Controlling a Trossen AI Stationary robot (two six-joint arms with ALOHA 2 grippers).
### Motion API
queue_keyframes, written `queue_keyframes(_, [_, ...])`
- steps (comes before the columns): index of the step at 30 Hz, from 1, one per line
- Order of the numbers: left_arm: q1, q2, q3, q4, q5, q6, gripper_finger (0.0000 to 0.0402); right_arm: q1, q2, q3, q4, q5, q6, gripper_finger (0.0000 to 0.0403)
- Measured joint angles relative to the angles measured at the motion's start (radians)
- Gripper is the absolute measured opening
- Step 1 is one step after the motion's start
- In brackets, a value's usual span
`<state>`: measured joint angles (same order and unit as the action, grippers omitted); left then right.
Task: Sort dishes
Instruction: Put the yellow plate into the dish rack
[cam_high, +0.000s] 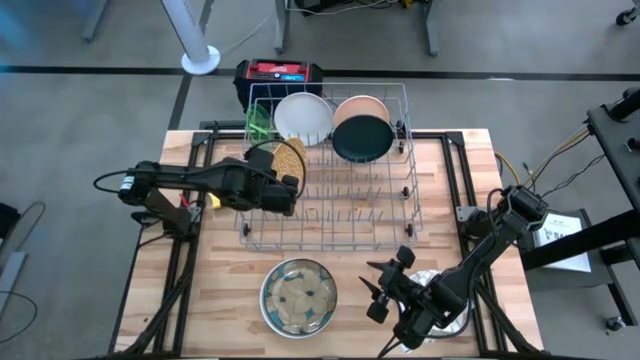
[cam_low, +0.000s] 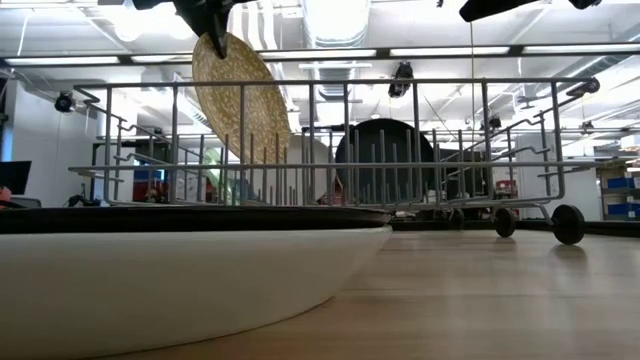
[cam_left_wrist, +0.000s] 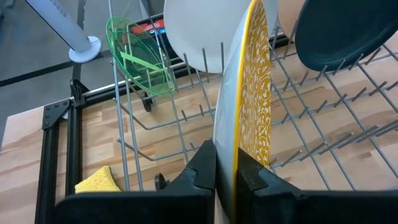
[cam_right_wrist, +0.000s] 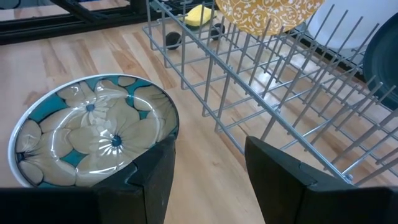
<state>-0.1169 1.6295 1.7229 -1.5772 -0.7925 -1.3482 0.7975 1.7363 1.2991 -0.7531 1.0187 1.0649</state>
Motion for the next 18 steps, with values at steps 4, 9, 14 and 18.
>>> queue_keyframes(4, [0.0,0.005,0.001,0.003,-0.003,0.008,0.0002,0.0,0.0,0.0,0.002,0.0,0.0,0.0186])
queue_keyframes(9, [0.0,0.005,0.001,0.007,-0.003,0.011,0.0007,0.0,0.0,0.0,0.003,0.0,-0.001,0.0186])
queue_keyframes(14, [0.0,0.005,0.001,0.017,-0.001,0.011,0.0016,0.0,0.0,0.0,0.003,0.0,-0.003,0.0186])
queue_keyframes(18, [0.0,0.005,0.001,0.023,-0.001,0.011,0.0017,0.0,0.0,0.0,0.003,0.0,-0.003,0.0186])
